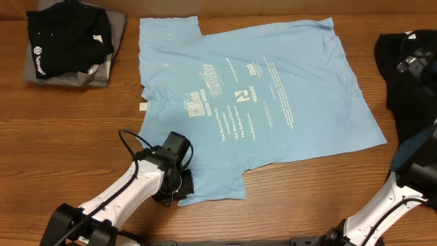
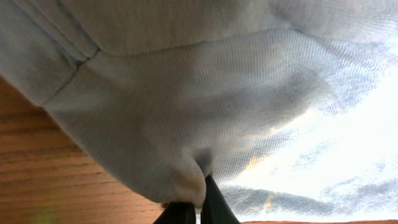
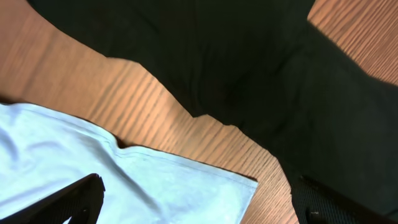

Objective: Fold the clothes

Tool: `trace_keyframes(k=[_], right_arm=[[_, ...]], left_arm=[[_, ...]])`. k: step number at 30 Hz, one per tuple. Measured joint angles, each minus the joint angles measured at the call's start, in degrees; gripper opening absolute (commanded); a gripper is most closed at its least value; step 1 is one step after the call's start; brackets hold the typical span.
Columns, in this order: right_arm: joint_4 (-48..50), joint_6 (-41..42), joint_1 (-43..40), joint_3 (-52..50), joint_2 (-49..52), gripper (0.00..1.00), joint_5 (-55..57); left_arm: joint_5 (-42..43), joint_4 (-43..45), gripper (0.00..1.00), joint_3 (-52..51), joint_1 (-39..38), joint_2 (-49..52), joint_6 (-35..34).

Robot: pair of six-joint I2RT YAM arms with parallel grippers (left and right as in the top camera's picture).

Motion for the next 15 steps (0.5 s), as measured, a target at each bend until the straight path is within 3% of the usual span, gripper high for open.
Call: trace_keyframes(k=[15], right_arm=[[3.02, 0.00, -0.02, -19.52, 0.33, 0.98, -3.58]], left_arm=[[0.00, 0.00, 0.06, 0.00, 0.00, 0.00, 0.00]])
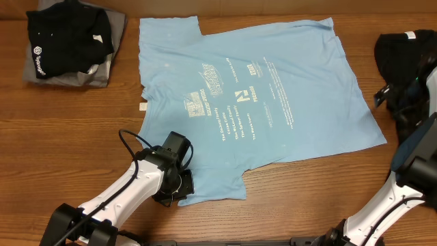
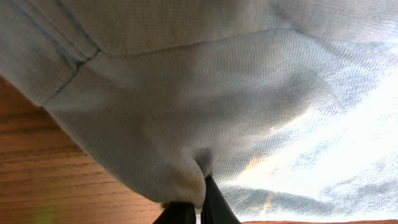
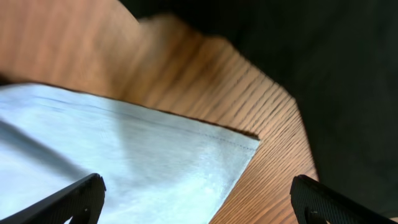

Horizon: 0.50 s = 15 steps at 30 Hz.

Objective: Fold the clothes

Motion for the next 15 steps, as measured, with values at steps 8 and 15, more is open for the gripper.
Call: trace_keyframes(k=[8, 15], right_arm=[[3.21, 0.57, 0.00, -6.67, 0.39, 0.96, -0.72], [3.85, 2.19, -0.24, -6.88, 0.39, 0.97, -0.33]], left_arm=[[0.00, 0.11, 0.13, -0.02, 0.00, 0.00, 0.04], [0.00, 0.09, 0.15, -0.02, 0.00, 0.00, 0.04]])
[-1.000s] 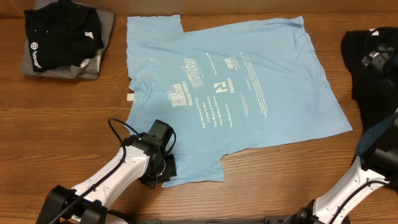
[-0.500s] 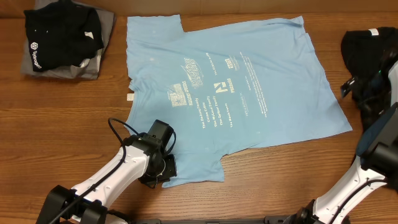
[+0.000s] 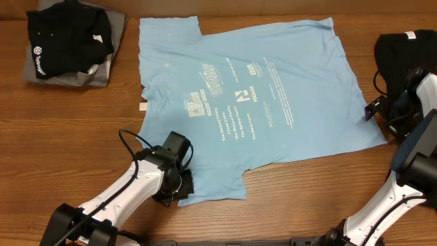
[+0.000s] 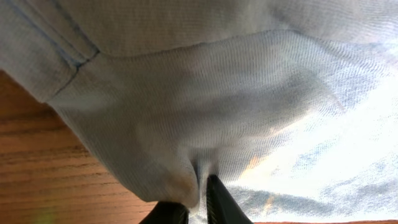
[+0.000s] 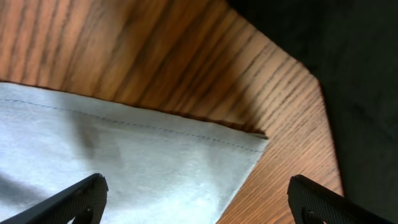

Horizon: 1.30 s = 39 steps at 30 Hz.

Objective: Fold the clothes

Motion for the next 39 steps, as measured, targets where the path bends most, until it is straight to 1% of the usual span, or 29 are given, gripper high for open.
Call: trace_keyframes(k=[5, 7, 13, 15, 17, 18, 21, 22, 26, 30, 32, 37, 39], right_arm=[[0.20, 0.44, -1.44, -0.50, 0.00, 0.97, 0.24], [1.57, 0.61, -2.23, -1.46, 0.00, 0.96, 0.33], [5.49, 0.63, -3.50, -5.35, -0.24, 0.92, -0.61], [6.51, 0.52, -3.63, -6.05, -0.55, 0.89, -1.33], [7.54, 0.42, -3.72, -6.82, -0.94, 0.84, -1.92], [8.04, 0.37, -3.72, -7.15, -1.07, 0.80, -2.23], [8.96, 0.37, -3.76, -7.67, -1.27, 0.65, -3.37], [9.18, 0.33, -3.76, -7.74, -1.29, 0.57, -3.76], [9.66, 0.28, -3.54, -7.82, -1.29, 0.44, -4.76], [9.49, 0.70, -3.50, -7.82, -1.29, 0.28, -5.09], [9.42, 0.61, -3.48, -7.82, -1.29, 0.25, -5.40], [8.98, 0.59, -3.50, -7.80, -1.29, 0.22, -5.62], [8.26, 0.59, -3.50, -7.69, -1.31, 0.15, -5.51]], left_arm=[[0.00, 0.07, 0.15, 0.00, 0.00, 0.00, 0.00], [-0.02, 0.11, 0.10, 0.00, 0.00, 0.00, -0.04], [0.00, 0.09, 0.09, 0.00, 0.00, 0.00, 0.02], [0.00, 0.11, 0.09, 0.00, 0.00, 0.00, 0.02], [0.00, 0.09, 0.09, 0.00, 0.00, 0.00, 0.02], [0.00, 0.13, 0.08, 0.00, 0.00, 0.00, 0.02], [0.00, 0.11, 0.07, 0.00, 0.00, 0.00, 0.02], [0.00, 0.11, 0.07, 0.00, 0.00, 0.00, 0.02], [0.02, 0.11, 0.04, 0.00, 0.00, 0.00, 0.02], [0.02, 0.11, 0.04, 0.00, 0.00, 0.00, 0.00], [0.00, 0.02, 0.04, 0.00, 0.00, 0.00, 0.02], [0.00, -4.42, 0.04, 1.66, 0.00, 0.04, 0.31], [0.00, -7.23, 0.04, 4.07, 0.00, 0.11, 0.87]])
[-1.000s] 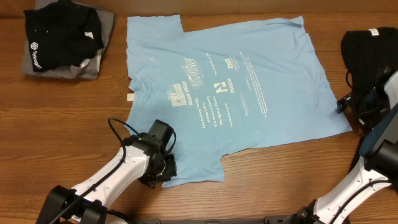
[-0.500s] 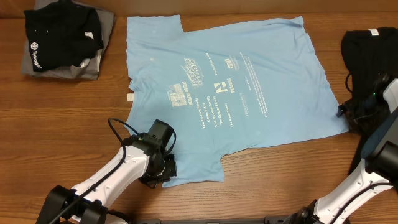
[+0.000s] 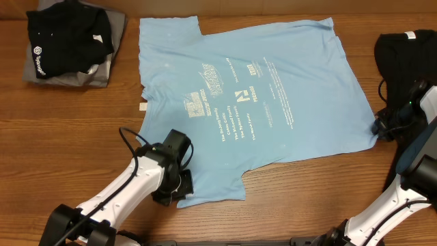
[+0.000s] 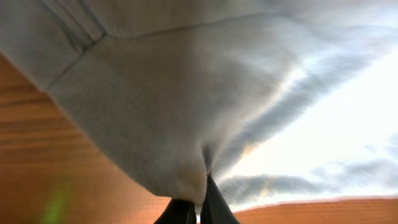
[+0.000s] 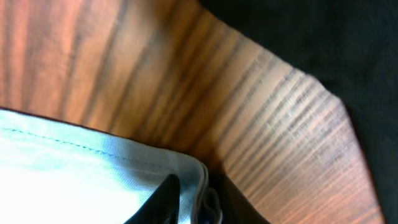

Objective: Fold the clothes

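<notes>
A light blue T-shirt (image 3: pixel 252 89) with white print lies spread on the wooden table, collar to the left. At its near sleeve my left gripper (image 3: pixel 179 186) is shut on the cloth (image 4: pixel 186 124), which hangs bunched between the closed fingertips (image 4: pixel 198 208). At the shirt's right hem corner my right gripper (image 3: pixel 379 128) is shut on the bunched hem (image 5: pixel 193 180), one dark finger (image 5: pixel 165 199) over the fabric.
A stack of folded dark and grey clothes (image 3: pixel 68 44) sits at the back left. A black garment (image 3: pixel 403 51) is heaped at the right edge, near the right arm; it also fills the upper right of the right wrist view (image 5: pixel 311 37).
My right gripper was open just over the shirt's right hem corner; now it is shut on that corner. My left gripper still pinches the sleeve cloth, lifted a little.
My left gripper stayed shut on the near sleeve throughout. My right gripper was open over the black garment at the right, then open by the shirt's hem corner, closer to it at the third moment, and now grips that corner.
</notes>
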Tool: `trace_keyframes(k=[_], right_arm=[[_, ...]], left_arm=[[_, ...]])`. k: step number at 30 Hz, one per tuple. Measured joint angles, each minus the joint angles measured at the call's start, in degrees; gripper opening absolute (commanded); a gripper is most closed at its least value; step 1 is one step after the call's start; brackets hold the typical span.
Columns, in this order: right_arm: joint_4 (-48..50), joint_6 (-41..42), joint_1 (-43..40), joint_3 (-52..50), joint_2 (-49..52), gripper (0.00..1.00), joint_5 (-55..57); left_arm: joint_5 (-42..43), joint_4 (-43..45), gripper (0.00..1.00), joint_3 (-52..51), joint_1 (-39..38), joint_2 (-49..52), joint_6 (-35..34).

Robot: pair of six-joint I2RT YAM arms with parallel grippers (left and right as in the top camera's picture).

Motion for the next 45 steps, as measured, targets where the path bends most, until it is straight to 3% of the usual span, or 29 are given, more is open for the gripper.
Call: trace_keyframes(k=[3, 13, 25, 32, 45], right_arm=[[-1.90, 0.26, 0.00, 0.11, 0.00, 0.04, 0.37], [-1.81, 0.04, 0.00, 0.15, -2.56, 0.04, 0.57], [11.32, -1.75, 1.62, 0.28, -3.43, 0.04, -9.94], [16.52, -1.97, 2.21, 0.33, -3.43, 0.04, -16.11], [30.14, -1.95, 11.56, 0.33, -3.43, 0.04, -17.59]], left_arm=[[-0.11, -4.00, 0.04, 4.81, 0.00, 0.00, 0.66], [-6.78, -5.07, 0.04, 11.85, 0.00, 0.00, 1.88], [-21.35, 5.03, 0.04, 14.03, 6.05, 0.00, 1.88], [-23.43, 11.04, 0.04, 14.03, 12.46, 0.00, 2.97], [-24.09, 20.61, 0.04, 14.10, 13.09, 2.34, 4.96]])
